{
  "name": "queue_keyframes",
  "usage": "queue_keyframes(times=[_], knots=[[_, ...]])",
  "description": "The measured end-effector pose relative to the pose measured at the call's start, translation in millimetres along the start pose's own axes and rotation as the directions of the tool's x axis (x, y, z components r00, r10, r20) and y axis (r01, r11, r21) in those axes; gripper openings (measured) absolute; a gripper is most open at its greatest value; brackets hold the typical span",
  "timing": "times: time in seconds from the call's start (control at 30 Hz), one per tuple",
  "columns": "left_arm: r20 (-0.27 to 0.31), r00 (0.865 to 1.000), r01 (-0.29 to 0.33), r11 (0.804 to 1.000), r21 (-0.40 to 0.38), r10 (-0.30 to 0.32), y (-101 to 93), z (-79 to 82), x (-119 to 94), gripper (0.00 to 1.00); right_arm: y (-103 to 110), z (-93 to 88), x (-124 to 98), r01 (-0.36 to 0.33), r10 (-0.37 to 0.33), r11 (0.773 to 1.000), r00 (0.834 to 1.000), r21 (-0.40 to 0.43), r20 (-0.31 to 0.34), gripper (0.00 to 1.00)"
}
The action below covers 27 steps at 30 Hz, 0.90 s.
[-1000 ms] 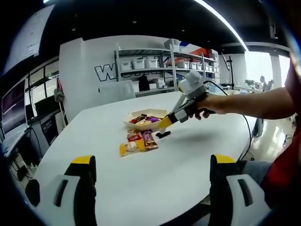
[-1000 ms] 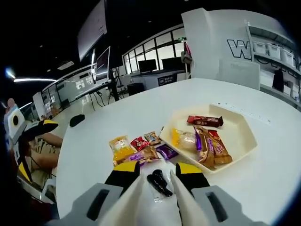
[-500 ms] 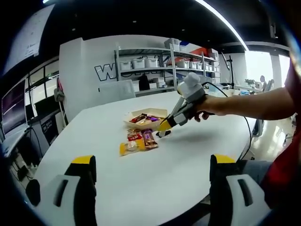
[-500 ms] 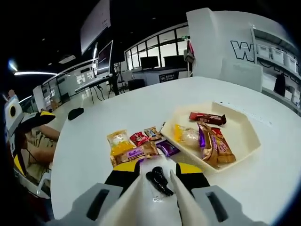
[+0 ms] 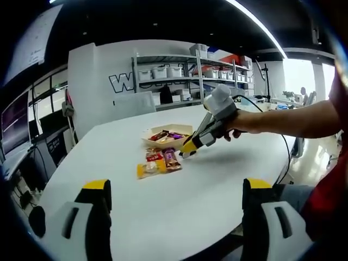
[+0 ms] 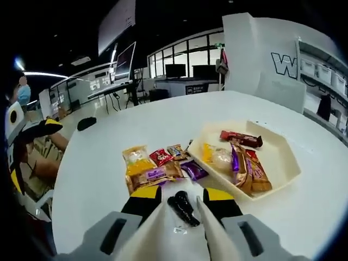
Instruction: Place the target food into the container with the food tongs after gripping and lifting it, then release it inside without dropping or visibly crushing the food.
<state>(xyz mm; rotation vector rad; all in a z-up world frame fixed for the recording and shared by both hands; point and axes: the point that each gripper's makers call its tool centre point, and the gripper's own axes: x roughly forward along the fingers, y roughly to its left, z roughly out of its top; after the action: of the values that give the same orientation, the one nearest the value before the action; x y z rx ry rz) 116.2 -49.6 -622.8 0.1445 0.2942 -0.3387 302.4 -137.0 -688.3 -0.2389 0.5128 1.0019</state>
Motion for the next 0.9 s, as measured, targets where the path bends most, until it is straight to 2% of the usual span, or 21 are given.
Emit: queue_keyframes(times=[0.53,0.9], knots=[[-0.005,1.0,0.001,1.0,0.004,-0.001,-2.8,-2.5,-1.8,0.97,3.1,0.0,-1.6,0.026,-0.026,0.999,1.0,-0.019,-0.006,0.21],[-0.002,1.0,0.007,1.0,0.014,-0.007,-4.9,-0.4,-2.5,0.97,0.9,-1.5,-7.3,0.03,-0.029,0.999,0.999,0.032,-0.018,0.2]])
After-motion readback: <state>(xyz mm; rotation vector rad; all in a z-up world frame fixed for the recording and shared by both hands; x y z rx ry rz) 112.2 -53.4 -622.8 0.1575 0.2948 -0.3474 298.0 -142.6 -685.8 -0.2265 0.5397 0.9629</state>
